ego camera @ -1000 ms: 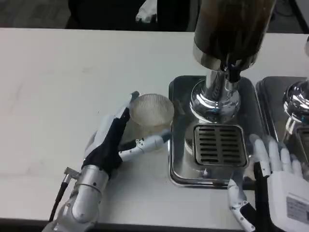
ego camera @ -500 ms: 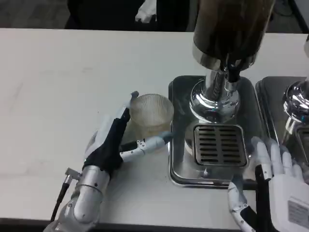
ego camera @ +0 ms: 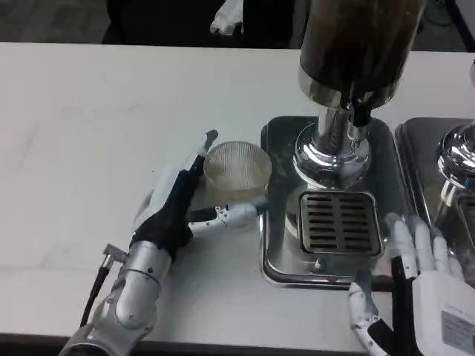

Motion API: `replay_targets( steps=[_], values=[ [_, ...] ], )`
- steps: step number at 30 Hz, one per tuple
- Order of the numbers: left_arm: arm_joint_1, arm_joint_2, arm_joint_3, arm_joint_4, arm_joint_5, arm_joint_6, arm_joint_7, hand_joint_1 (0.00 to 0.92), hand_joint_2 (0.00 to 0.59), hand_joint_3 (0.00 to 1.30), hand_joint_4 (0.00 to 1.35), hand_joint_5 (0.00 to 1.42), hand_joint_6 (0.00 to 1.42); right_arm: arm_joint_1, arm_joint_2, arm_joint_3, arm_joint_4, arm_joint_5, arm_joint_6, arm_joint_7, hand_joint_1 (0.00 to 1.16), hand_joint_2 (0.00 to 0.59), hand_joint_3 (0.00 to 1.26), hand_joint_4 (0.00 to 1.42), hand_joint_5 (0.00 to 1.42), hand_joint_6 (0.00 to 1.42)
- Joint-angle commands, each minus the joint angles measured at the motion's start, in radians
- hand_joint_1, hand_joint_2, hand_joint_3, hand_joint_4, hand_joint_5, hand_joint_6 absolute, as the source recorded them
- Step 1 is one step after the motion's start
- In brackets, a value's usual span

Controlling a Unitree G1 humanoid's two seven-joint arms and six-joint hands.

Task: Grasp the cup under the faucet to collect the drink, then remove the cup.

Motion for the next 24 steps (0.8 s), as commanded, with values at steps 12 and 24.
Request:
replay_targets(
  steps=[12, 24],
  values=[
    [-0.006, 0.005, -0.028, 0.011, 0.051, 0.026, 0.118, 0.686, 0.049, 0.87, 0.91, 1.02, 0.99, 0.002, 0.009, -0.003, -0.002, 0.008, -0.002, -0.023, 0.24, 0.535, 0.06, 0.0, 0.0, 0.1],
    [-0.012, 0.011, -0.029, -0.005, 0.075, 0.01, 0.217, 0.673, 0.0, 0.95, 1.06, 1.14, 1.17, -0.008, 0.006, -0.011, -0.003, 0.006, -0.002, -0.029, 0.24, 0.535, 0.06, 0.0, 0.0, 0.11]
  ],
)
